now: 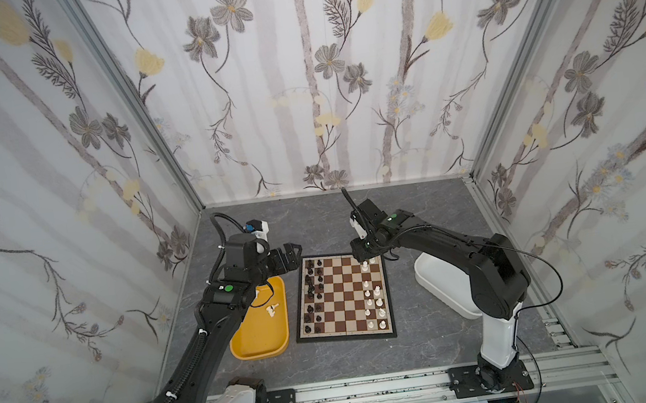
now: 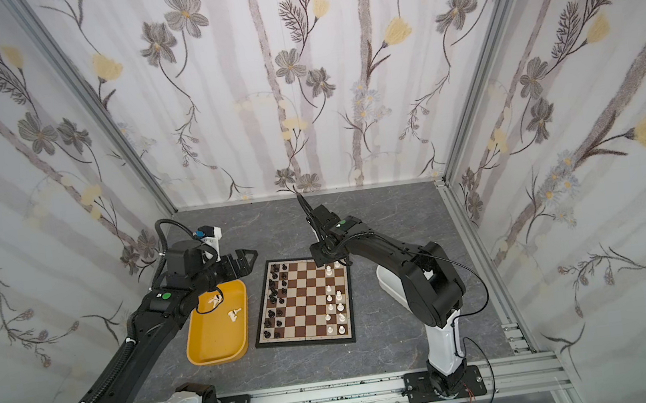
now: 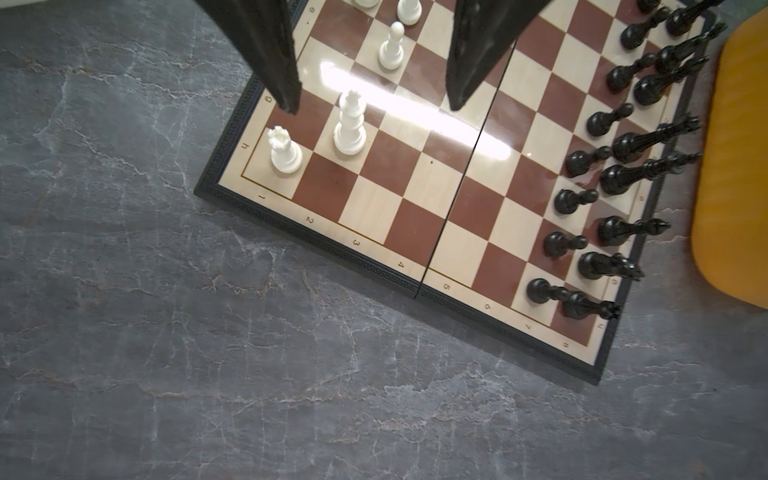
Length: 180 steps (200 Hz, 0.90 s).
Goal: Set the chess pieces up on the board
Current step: 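Carry the white king over the white pieces with the right gripper while left retracts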
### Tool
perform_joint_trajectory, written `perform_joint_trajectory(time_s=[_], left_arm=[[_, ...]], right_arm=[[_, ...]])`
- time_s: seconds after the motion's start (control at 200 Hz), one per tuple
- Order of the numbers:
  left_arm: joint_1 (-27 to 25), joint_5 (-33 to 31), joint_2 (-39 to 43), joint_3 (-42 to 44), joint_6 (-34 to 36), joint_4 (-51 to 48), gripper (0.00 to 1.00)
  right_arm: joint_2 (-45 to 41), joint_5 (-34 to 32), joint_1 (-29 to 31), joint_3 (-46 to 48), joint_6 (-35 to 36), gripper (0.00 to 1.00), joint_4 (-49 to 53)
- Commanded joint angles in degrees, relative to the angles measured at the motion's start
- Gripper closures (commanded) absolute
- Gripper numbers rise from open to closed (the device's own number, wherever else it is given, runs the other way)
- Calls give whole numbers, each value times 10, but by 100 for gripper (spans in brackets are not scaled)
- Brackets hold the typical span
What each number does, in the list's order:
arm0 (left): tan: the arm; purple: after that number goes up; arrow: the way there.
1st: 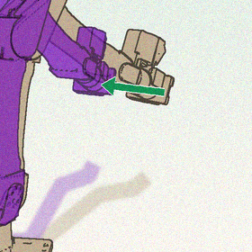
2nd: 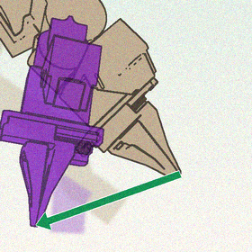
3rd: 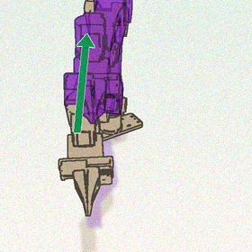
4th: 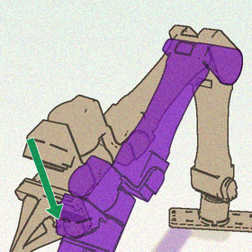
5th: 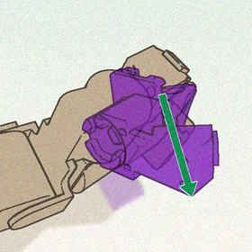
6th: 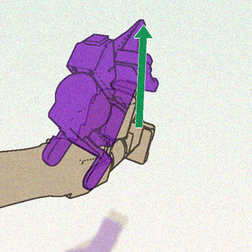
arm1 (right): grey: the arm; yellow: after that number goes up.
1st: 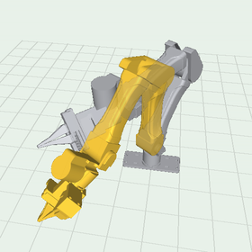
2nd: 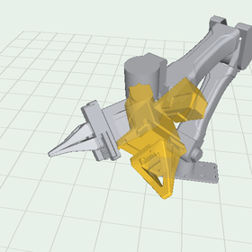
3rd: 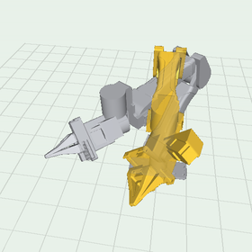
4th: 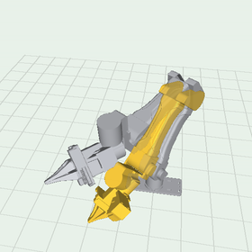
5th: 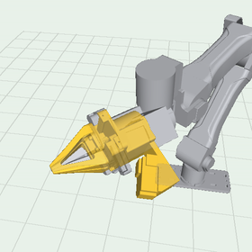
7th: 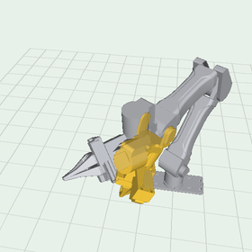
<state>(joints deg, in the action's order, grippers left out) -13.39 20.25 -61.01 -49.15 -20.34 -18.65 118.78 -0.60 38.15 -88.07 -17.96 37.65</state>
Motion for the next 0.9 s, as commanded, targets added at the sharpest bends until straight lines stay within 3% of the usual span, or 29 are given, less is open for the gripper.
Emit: perform_joint_trajectory(time_s=[0.0,0.19,0.56,0.894], left_arm=[[5,77,6,0,-28,7,0],[1,69,12,0,-25,10,0],[-1,66,11,-1,-24,13,0],[-1,60,6,-2,-25,14,0]], right_arm=[[17,-28,5,-7,-8,44,9],[32,-8,9,-5,-13,55,7],[49,-19,8,-2,-19,62,14],[49,-23,5,6,-19,77,15]])
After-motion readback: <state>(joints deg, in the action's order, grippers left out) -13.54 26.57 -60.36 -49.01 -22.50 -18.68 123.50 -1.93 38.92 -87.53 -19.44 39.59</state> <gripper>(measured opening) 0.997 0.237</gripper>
